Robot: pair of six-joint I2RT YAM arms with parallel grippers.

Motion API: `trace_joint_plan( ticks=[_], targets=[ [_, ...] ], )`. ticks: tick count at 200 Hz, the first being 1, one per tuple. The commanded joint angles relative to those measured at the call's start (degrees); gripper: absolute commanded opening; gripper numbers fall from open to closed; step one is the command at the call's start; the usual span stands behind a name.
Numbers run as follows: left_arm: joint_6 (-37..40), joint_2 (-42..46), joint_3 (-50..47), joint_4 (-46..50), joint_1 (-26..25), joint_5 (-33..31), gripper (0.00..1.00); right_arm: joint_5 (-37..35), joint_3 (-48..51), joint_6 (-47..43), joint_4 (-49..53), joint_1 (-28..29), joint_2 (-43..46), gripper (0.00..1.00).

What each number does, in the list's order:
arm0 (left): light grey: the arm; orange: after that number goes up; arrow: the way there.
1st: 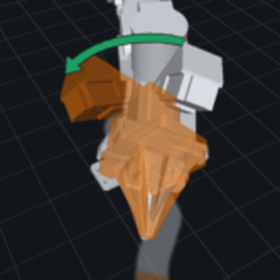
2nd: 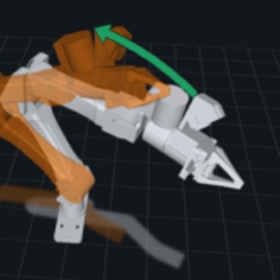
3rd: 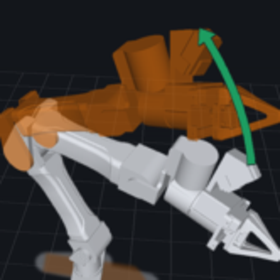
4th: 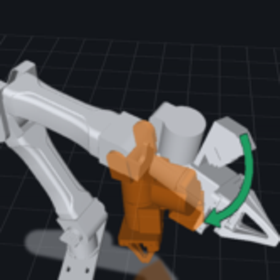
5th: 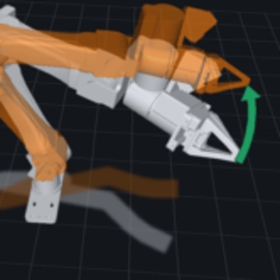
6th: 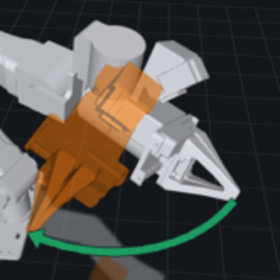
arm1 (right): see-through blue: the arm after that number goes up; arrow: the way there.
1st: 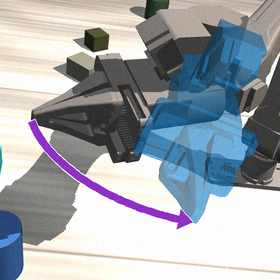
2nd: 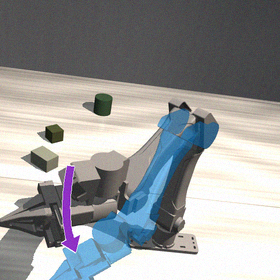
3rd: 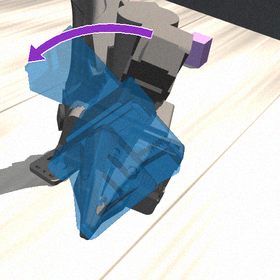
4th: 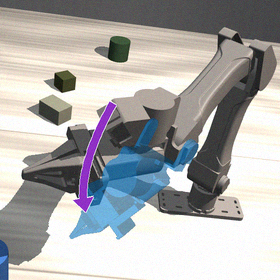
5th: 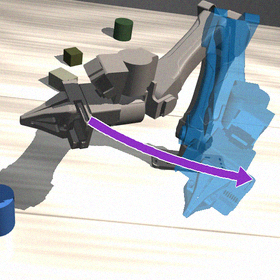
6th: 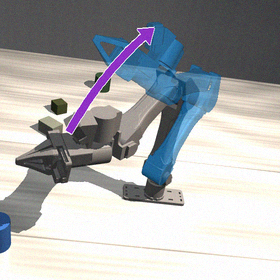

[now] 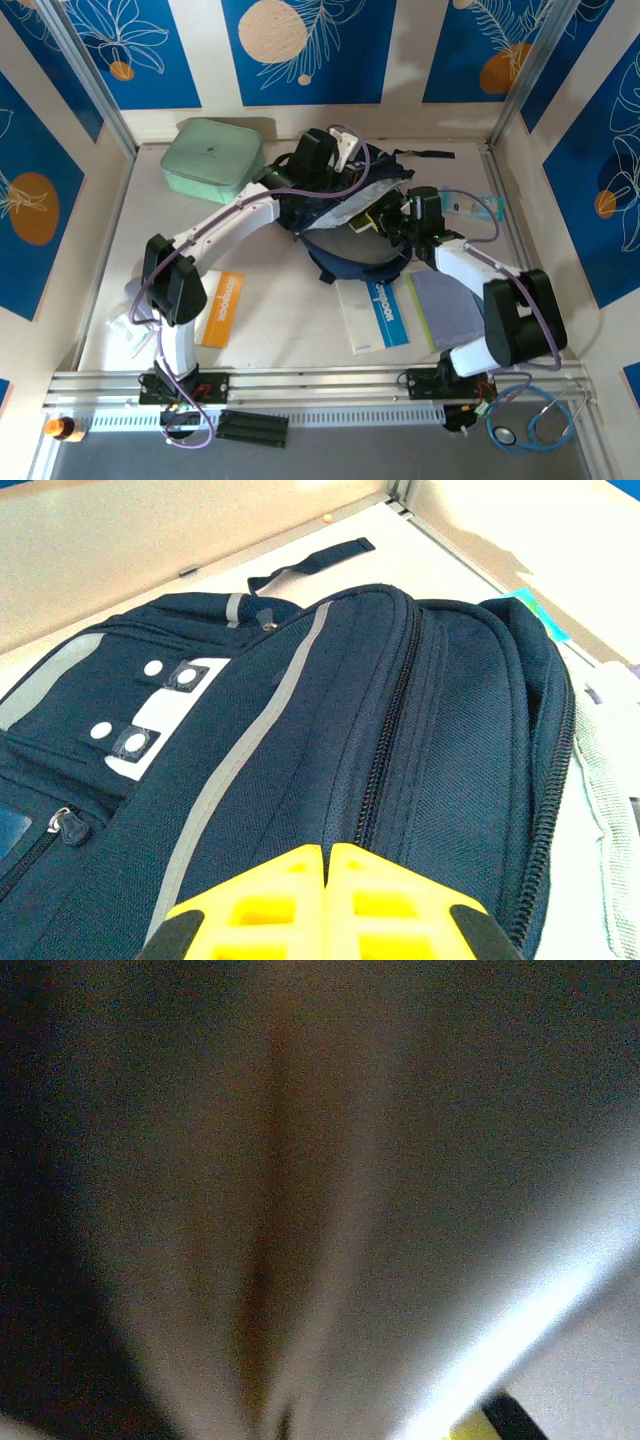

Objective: Pack the student bag

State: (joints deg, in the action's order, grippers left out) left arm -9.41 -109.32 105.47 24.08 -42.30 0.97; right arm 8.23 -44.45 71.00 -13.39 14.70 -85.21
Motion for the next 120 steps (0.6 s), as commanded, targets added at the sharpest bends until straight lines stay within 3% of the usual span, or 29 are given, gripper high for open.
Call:
trace_joint_plan(
  ticks=[1,64,120],
  targets=[
    [-1.5,1.0,3.4,-3.6,-0.3,-0.4,0.00,-1.3,-4.0,1.5,-6.5,1.4,-5.3,0.00],
    [-4.7,-0.2,6.0,-2.1,-0.3,1.5,0.00,-5.8,-12.7,4.2,-1.5,2.6,-16.4,0.00],
    [-4.4,-0.5,6.1,-1.8,0.1,1.0,0.00,-0.7,-17.4,4.0,-7.8,2.8,-23.4,0.16]
  ],
)
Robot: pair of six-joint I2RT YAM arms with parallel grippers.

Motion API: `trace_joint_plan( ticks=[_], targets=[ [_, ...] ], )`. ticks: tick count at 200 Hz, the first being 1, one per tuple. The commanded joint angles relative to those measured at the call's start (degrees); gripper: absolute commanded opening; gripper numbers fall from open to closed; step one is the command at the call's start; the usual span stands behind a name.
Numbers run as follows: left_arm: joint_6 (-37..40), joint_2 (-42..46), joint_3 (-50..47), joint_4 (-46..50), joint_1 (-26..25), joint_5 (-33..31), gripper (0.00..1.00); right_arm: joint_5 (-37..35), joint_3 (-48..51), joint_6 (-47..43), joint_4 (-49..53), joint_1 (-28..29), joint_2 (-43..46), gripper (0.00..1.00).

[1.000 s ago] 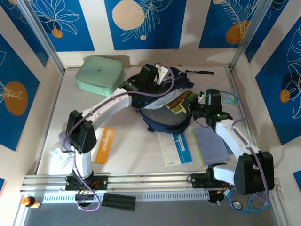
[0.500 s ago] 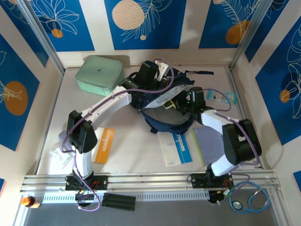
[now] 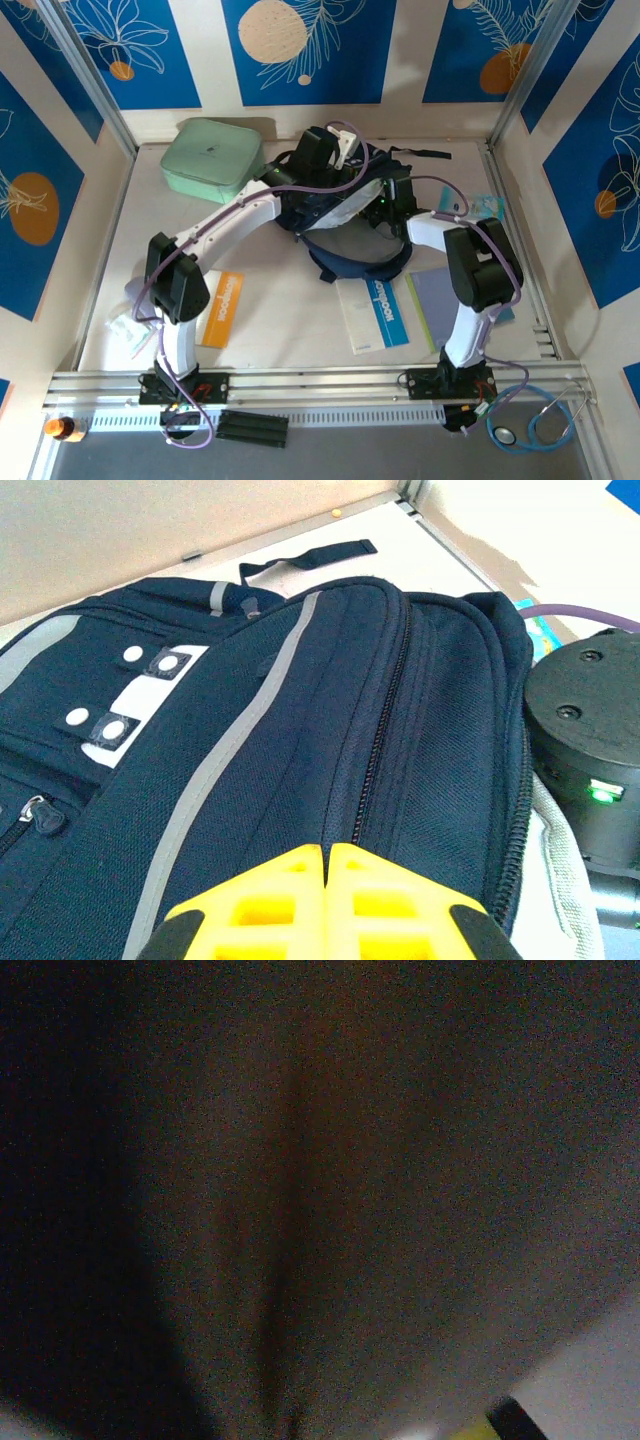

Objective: Pack the student bag

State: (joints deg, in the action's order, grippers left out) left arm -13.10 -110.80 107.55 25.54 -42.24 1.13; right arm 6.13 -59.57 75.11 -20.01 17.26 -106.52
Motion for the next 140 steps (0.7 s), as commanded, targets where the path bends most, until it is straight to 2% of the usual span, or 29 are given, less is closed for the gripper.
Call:
trace_joint_plan(
  ticks=[1,10,32,48,62,97,119,140],
  targets=[
    [-0.7,1.0,4.0,-3.3,0.0,0.8,0.00,1.5,-2.3,-0.2,-1.3,0.3,-2.2,0.16],
    [-0.7,1.1,3.8,-3.0,0.1,0.7,0.00,2.6,-2.8,-0.3,-1.3,0.1,-2.6,0.18],
    [-1.1,1.2,3.0,-2.9,0.3,0.6,0.00,5.0,-2.9,0.5,0.0,-0.5,-2.9,0.33],
    [-1.4,1.0,2.8,-2.8,0.5,0.4,0.00,5.9,0.0,1.3,-1.1,-1.1,-1.3,0.52],
    [-1.6,0.9,2.4,-2.7,0.7,-0.1,0.00,6.9,2.5,1.5,-0.5,-2.1,1.1,0.61],
    [-2.5,1.3,-1.1,-4.3,2.2,0.4,0.00,9.5,11.4,-0.3,1.6,-5.8,11.4,0.68],
    [-3.1,1.7,-4.3,-5.8,3.4,1.1,0.00,8.1,14.8,-4.0,11.4,-8.1,19.8,0.69],
    [-3.5,1.7,-8.0,-7.3,4.6,2.4,0.00,4.0,18.1,-7.5,19.8,-10.3,28.6,0.69]
  ],
)
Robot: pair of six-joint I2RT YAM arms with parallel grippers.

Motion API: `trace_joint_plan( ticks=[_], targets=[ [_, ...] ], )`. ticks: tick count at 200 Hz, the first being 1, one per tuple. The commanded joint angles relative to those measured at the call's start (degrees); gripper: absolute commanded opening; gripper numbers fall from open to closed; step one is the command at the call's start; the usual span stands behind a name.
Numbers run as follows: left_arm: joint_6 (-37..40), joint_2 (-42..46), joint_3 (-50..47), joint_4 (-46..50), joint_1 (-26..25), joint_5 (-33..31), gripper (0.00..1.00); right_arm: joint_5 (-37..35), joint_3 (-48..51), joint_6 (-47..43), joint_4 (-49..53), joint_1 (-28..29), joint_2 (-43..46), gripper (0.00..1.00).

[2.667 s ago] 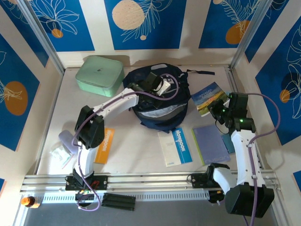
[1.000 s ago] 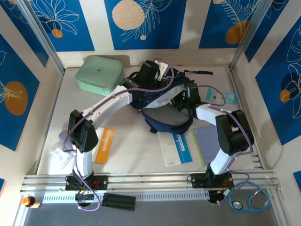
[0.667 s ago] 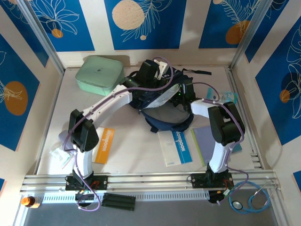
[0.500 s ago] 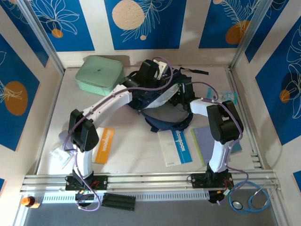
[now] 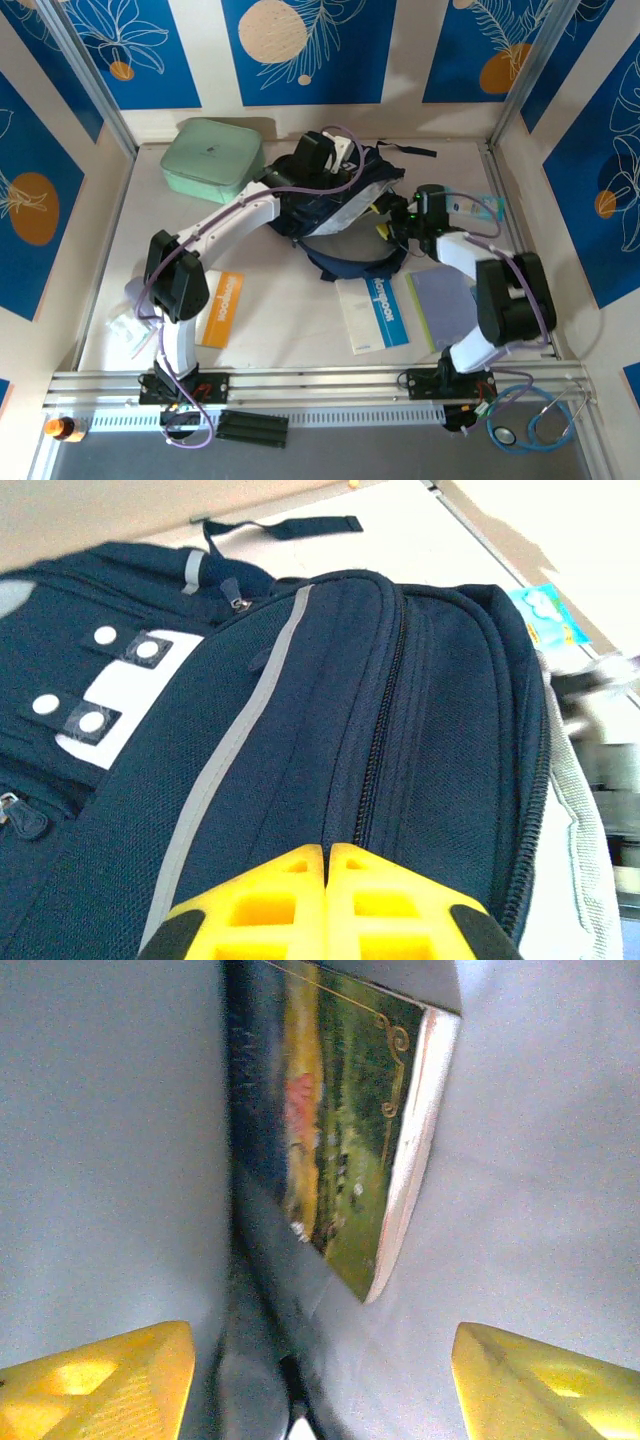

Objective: Pack the student bag

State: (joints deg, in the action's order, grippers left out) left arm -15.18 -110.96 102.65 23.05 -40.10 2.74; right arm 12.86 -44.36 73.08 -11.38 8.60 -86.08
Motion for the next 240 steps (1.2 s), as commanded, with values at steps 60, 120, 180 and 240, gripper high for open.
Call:
trace_joint_plan(
  ticks=[60,120,180,240],
  targets=[
    [-1.0,-0.4,-9.0,-5.0,2.9,10.2,0.12,-10.9,-0.2,-14.6,31.0,-3.4,21.0,0.69],
    [-10.1,12.1,-21.7,-1.9,5.6,1.0,0.84,-21.8,-10.2,-24.7,38.3,5.9,19.5,0.97],
    [-22.4,29.0,-43.2,8.3,13.8,-14.4,1.00,-23.1,-13.7,-24.8,35.1,13.6,12.2,0.99],
    [-33.7,40.1,-61.8,7.8,23.6,-8.7,1.00,-20.2,-19.2,-24.2,34.6,17.8,4.1,0.97]
  ],
)
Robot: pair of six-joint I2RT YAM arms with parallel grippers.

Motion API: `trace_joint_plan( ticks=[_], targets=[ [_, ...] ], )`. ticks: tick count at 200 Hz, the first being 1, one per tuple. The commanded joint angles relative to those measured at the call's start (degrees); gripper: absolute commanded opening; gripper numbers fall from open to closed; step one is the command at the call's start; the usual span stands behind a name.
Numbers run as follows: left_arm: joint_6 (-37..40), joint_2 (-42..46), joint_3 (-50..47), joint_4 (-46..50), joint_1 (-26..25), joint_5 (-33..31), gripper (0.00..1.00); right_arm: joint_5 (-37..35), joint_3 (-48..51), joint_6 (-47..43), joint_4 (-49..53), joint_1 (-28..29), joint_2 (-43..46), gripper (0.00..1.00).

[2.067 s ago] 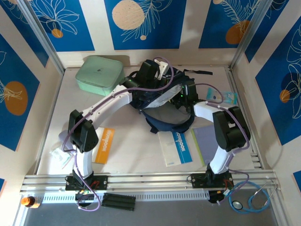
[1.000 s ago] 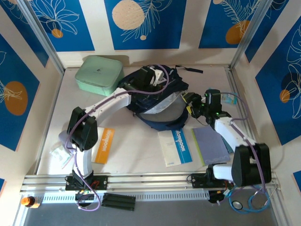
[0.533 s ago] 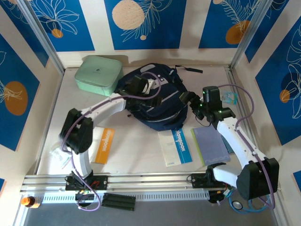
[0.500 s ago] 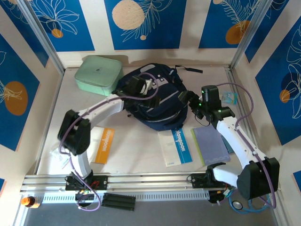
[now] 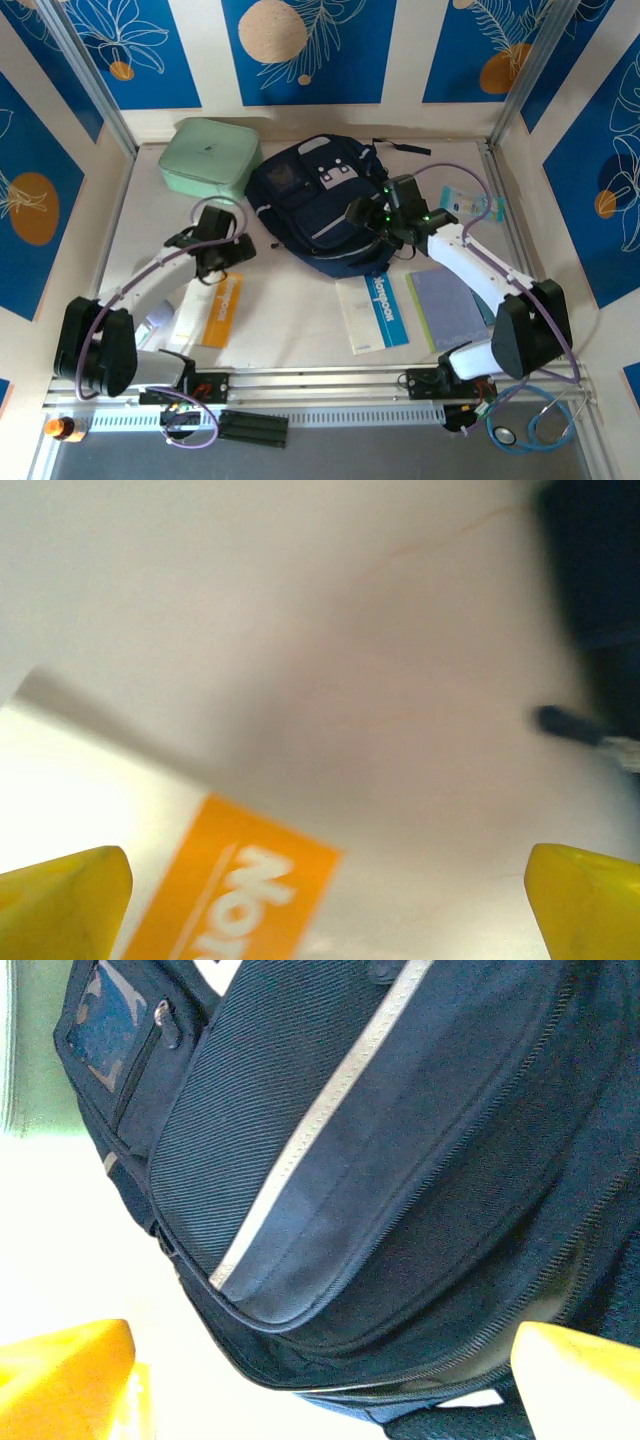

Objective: Pack the student bag

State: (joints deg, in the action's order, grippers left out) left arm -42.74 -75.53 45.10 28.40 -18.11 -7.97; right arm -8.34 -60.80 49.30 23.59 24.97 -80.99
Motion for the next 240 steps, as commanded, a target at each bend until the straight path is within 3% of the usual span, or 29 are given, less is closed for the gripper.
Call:
trace_joint_plan(
  ticks=[1,31,73,147,216,240],
  targets=[
    [-6.2,4.8,-4.4,2.6,1.6,2.1,1.00,1.0,-2.8,-0.4,-0.4,1.5,-1.0,0.96],
    [-9.3,9.0,-8.1,8.0,1.0,8.0,0.93,1.2,-2.8,-0.1,-0.7,2.2,-2.0,0.96],
    [-12.7,11.1,-11.7,9.2,-2.6,11.7,0.98,2.6,-3.4,-0.1,-1.2,2.5,-3.9,0.97],
    [-18.0,3.1,-13.2,-5.0,-7.5,18.7,1.00,0.5,-3.2,-0.1,-0.2,2.5,-3.2,0.96],
    [-28.4,-6.6,-10.1,-28.3,-7.6,27.0,1.00,2.8,-3.7,-0.5,-0.6,3.2,-4.9,0.95],
    [-24.3,-7.5,-6.0,-24.4,-7.1,27.9,1.00,4.6,-4.9,-1.7,-1.3,5.5,-7.0,0.93]
  ],
)
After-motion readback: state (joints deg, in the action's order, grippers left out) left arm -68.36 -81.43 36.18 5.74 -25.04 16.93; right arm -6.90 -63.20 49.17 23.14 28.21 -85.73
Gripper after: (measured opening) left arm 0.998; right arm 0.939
